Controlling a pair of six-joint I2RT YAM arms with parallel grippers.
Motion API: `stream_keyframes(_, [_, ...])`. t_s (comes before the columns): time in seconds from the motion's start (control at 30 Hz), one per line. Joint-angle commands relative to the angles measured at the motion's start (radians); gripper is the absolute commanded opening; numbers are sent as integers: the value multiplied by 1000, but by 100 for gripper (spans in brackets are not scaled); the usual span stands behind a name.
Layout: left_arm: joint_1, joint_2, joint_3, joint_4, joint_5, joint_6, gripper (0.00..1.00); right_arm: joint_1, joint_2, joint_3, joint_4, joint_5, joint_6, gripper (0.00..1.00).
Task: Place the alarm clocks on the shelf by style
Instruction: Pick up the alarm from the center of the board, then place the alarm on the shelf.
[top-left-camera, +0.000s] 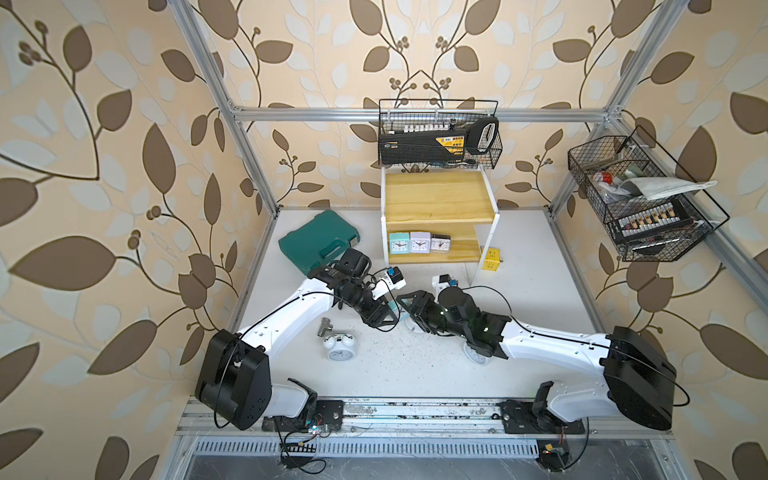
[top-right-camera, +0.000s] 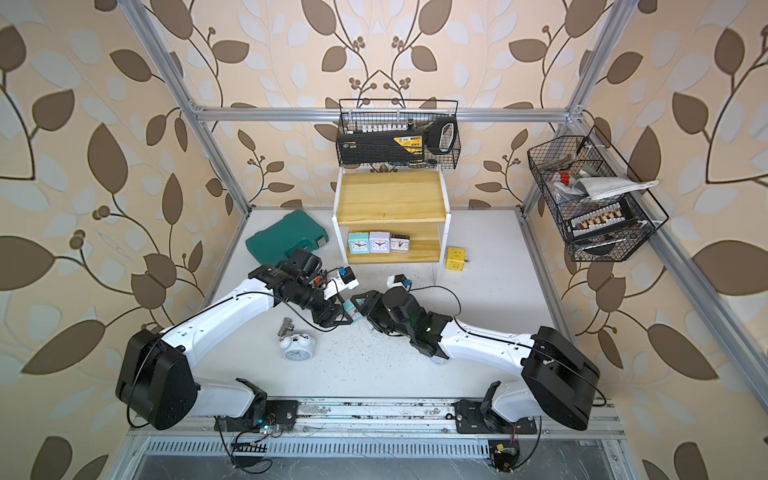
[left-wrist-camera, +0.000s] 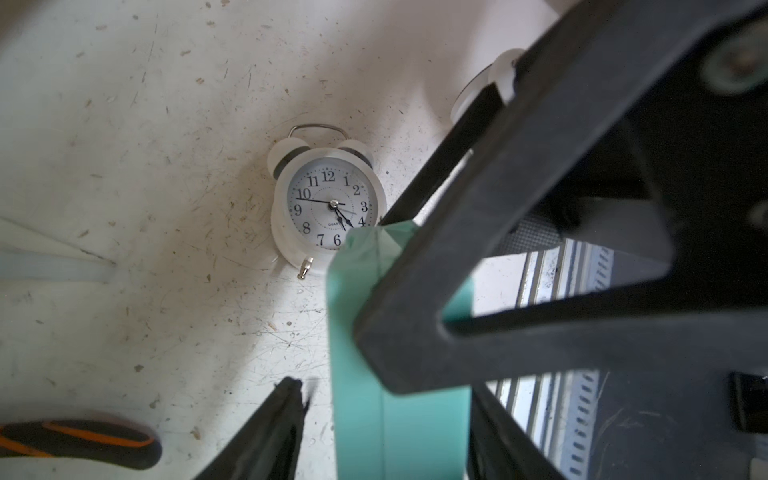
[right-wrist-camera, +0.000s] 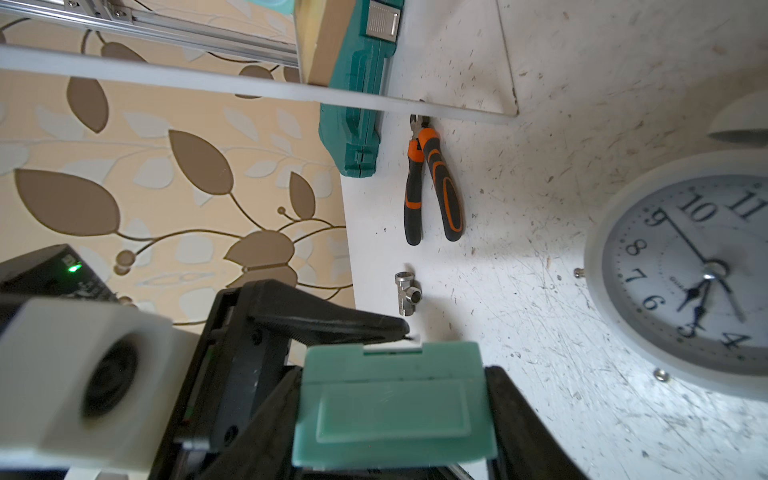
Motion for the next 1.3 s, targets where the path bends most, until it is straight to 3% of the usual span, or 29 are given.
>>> stream_keyframes(0.0, [0,-39,-1,-10,27,6,68,-16,-65,30,-128,65,-148,43])
stream_keyframes(0.2, [13,-50,11,-29,54,9,69,-38,-125,142,-444,214,-403,43])
stream_keyframes(0.33, [22,-58,14,-37,61,12,69,-43,-124,250,-651,391,-570,43])
stream_keyframes(0.5, [34,-70,16,-41,64,6,69,-64,-101,350,-817,593,-661,43])
stream_keyframes(0.87, [56,-84,16,-40,78,-2,69,-195,-86,395,-688,642,-848,43])
stream_keyframes(1.27, [66,-85,12,-43,90,-2,69,-214,17,434,-565,699,-931,43])
